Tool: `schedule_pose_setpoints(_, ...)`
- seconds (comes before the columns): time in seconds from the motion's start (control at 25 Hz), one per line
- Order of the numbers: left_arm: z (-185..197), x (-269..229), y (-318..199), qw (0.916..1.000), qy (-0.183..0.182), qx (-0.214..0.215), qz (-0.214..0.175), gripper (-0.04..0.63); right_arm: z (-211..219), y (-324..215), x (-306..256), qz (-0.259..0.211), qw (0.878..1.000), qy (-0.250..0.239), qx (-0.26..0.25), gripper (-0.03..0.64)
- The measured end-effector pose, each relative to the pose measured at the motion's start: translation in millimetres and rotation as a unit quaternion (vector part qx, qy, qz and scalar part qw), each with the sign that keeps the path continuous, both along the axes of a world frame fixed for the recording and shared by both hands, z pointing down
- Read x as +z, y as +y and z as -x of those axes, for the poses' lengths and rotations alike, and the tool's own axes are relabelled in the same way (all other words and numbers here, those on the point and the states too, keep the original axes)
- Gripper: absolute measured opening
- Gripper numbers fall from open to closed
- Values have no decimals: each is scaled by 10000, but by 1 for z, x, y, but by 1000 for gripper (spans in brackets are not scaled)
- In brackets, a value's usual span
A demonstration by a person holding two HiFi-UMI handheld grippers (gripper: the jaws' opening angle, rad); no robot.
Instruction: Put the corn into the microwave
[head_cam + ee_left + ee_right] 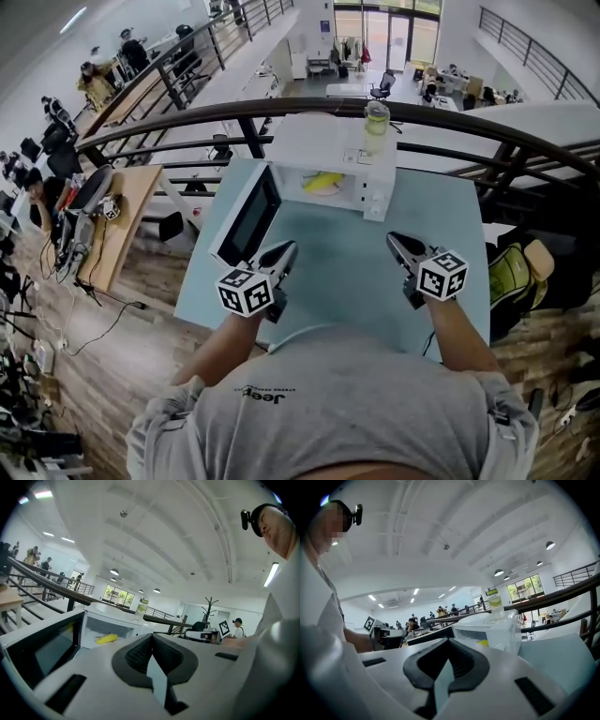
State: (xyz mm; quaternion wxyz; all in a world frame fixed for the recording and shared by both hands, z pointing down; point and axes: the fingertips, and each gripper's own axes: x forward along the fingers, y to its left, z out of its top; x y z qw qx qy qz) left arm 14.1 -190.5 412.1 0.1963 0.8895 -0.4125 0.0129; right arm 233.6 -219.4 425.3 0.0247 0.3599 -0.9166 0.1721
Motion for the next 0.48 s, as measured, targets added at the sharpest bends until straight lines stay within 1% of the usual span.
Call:
schedule_pose_setpoints(0.08, 6, -5, -6, 9999, -35, 93, -88, 18, 9, -2, 1, -17, 10000, 17, 6, 17)
schedule_pose_setpoints(0.2, 22, -12, -19, 9993, -134, 261, -248, 18, 24, -9, -5, -53, 9999, 16, 163, 18)
schedule_pose_setpoints(0.4, 49, -24, -32, 9970, -290, 578, -426, 18, 39, -17, -20, 104, 9976, -413, 549, 17)
schedule_pose_setpoints(0.48, 56, -23, -36, 9967, -284, 631, -429, 18, 41, -21, -23, 165, 9965, -501, 652, 17)
